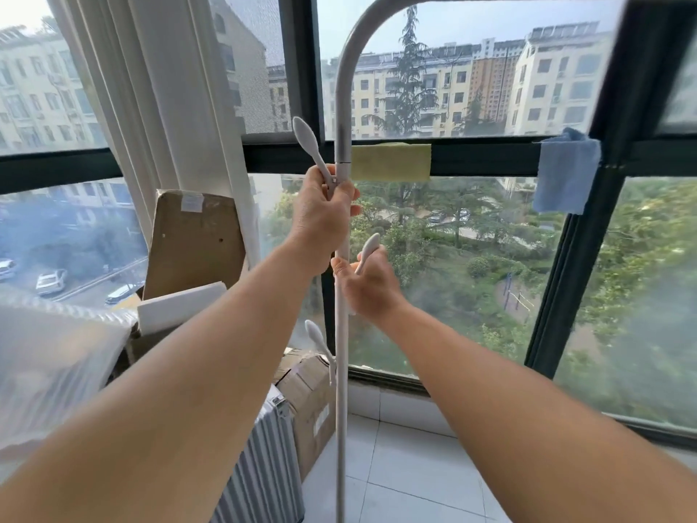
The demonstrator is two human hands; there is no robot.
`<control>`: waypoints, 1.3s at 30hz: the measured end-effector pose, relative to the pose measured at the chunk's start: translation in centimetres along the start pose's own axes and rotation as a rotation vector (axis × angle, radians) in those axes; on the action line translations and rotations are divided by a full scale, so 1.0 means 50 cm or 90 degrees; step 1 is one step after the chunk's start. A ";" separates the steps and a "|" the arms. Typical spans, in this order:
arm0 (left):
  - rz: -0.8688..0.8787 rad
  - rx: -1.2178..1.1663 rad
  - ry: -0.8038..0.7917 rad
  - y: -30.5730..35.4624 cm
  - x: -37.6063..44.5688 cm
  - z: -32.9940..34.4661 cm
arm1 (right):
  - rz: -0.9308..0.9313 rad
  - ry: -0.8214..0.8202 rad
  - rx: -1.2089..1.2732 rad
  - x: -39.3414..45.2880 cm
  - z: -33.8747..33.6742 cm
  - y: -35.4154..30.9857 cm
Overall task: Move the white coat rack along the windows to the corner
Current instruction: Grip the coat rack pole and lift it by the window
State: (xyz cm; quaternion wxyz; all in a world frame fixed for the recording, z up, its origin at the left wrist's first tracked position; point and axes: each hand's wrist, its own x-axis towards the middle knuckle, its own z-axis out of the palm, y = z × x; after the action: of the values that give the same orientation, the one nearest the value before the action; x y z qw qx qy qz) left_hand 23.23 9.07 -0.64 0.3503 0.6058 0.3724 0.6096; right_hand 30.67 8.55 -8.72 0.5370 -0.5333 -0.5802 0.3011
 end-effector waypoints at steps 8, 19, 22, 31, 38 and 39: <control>-0.011 -0.012 -0.063 -0.013 0.009 0.147 | 0.002 0.060 -0.038 0.022 -0.145 0.055; -0.027 -0.045 -0.162 -0.008 0.016 0.355 | 0.027 0.129 -0.068 0.042 -0.350 0.115; -0.028 -0.051 -0.195 -0.012 0.023 0.389 | 0.046 0.134 -0.065 0.043 -0.385 0.125; -0.010 -0.080 -0.414 -0.039 0.104 0.416 | 0.031 0.205 -0.021 0.068 -0.409 0.160; 0.034 -0.113 -0.508 -0.073 0.168 0.438 | 0.027 0.372 -0.128 0.107 -0.357 0.189; 0.041 -0.116 -0.518 -0.079 0.177 0.442 | 0.026 0.401 -0.159 0.113 -0.346 0.194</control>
State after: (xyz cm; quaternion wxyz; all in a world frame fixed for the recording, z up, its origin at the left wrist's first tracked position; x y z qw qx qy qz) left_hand 45.02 19.37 -0.15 0.5016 0.7751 0.1290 0.3620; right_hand 50.71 12.41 -11.78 0.6141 -0.6732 -0.4076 0.0589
